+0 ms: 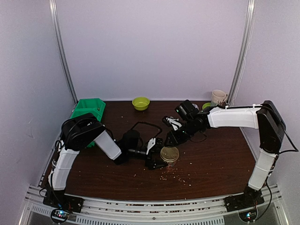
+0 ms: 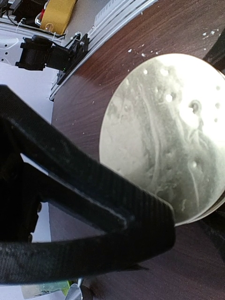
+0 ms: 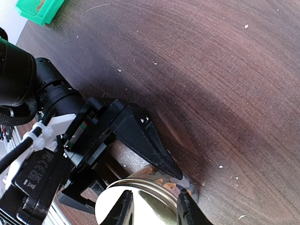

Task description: Pack the candies

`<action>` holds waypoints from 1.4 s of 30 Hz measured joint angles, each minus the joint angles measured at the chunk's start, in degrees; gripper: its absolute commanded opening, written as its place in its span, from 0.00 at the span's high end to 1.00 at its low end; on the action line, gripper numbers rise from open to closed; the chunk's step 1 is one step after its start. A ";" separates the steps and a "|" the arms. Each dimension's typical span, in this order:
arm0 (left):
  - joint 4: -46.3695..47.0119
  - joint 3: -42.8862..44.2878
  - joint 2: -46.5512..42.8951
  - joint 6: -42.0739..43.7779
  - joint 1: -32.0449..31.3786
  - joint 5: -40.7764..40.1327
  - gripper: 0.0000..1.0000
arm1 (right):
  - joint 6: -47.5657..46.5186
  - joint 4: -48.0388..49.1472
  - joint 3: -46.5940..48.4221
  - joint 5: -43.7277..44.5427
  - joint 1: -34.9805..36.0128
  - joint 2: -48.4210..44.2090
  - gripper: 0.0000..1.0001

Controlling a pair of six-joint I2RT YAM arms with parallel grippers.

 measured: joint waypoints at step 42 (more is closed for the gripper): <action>-1.14 0.66 0.09 0.70 0.02 0.46 0.16 | 1.31 3.80 -13.35 1.95 -0.59 -9.90 0.89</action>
